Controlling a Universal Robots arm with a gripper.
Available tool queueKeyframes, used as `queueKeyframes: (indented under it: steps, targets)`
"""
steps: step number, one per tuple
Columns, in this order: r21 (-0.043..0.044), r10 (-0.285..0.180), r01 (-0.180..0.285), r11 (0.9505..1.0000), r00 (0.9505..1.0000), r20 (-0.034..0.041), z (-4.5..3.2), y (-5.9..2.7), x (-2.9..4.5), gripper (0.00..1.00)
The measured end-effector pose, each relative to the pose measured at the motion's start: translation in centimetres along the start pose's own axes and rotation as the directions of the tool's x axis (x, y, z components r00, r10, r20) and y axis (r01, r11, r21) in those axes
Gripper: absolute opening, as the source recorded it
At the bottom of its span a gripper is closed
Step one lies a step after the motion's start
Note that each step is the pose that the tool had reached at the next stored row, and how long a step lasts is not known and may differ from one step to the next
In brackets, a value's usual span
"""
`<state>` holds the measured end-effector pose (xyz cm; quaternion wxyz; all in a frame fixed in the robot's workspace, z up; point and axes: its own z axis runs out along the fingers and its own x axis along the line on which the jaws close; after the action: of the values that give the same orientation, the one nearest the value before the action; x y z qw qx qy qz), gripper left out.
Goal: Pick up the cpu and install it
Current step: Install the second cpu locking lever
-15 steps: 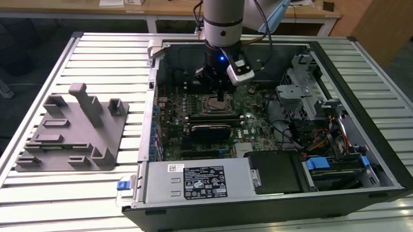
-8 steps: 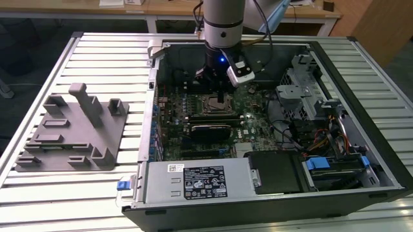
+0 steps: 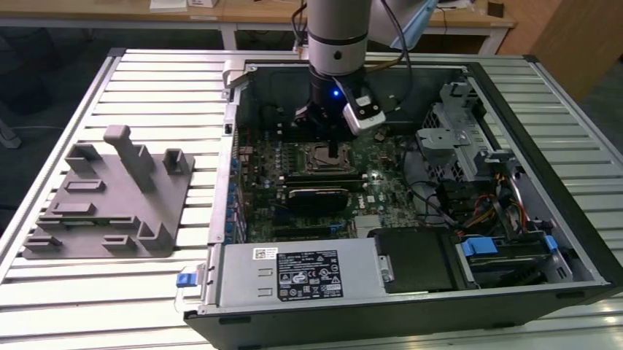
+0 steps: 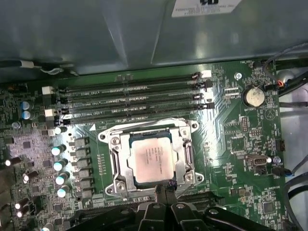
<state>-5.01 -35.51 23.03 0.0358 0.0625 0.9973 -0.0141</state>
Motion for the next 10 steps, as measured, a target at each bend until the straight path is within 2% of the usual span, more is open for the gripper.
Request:
queueKeyframes:
  steps: [10]
  targets:
    - [0.0000,0.000,0.000,1.0000,1.0000,0.0000,0.08,-1.29,-0.16,0.11]
